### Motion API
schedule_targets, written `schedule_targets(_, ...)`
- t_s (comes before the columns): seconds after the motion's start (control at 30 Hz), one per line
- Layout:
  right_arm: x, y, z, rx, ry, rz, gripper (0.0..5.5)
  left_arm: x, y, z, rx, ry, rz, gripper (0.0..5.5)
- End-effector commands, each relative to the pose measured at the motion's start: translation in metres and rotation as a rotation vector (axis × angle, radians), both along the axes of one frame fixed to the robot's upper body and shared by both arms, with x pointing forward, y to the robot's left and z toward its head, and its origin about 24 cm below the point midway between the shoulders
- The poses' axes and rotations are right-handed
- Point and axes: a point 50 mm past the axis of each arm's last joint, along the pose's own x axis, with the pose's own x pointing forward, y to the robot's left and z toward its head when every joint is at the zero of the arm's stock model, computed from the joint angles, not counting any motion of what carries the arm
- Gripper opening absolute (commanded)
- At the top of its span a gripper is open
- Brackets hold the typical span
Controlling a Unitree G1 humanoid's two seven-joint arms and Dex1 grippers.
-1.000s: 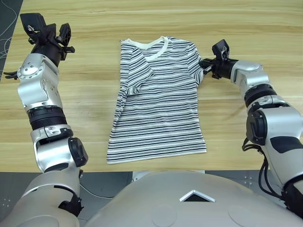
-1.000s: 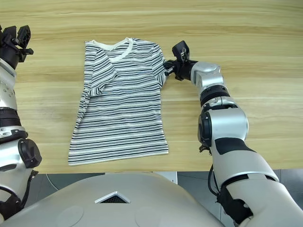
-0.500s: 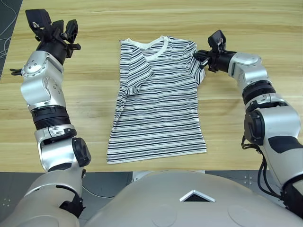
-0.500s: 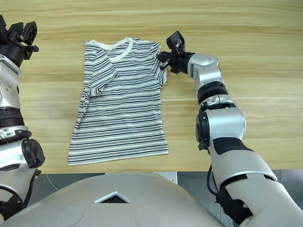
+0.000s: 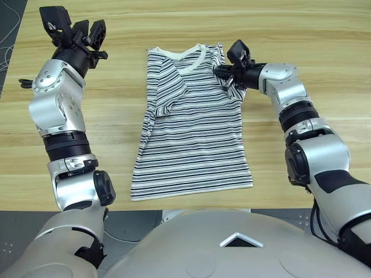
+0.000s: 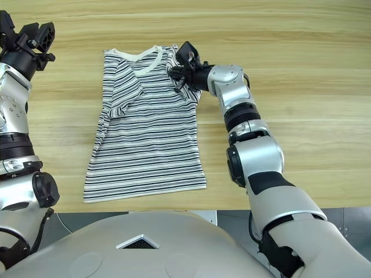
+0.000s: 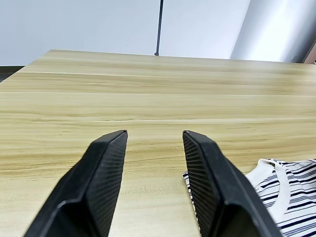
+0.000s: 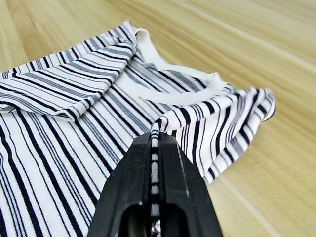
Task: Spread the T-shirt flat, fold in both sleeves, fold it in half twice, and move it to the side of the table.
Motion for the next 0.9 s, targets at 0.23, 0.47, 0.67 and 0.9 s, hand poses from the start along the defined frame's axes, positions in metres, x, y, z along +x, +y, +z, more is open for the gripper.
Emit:
schedule_targets(0.23,-0.011,0.013,-0.025,-0.033,0.09,-0.026,0.91,0.0,0.0,-0.004,0.004,0.023,-0.002,2.11)
schedule_targets(0.47,-0.017,0.027,-0.012,0.021,0.02,0.164,1.38,0.0,0.001,-0.005,0.003,0.028,0.003,2.11)
schedule_targets(0.67,-0.027,0.039,0.016,0.188,-0.02,0.293,1.38,0.002,0.0,-0.005,0.001,0.03,0.001,2.11)
schedule_targets(0.9,-0.004,0.009,0.038,0.214,-0.086,0.099,1.38,0.004,-0.001,-0.005,0.001,0.03,-0.008,2.11)
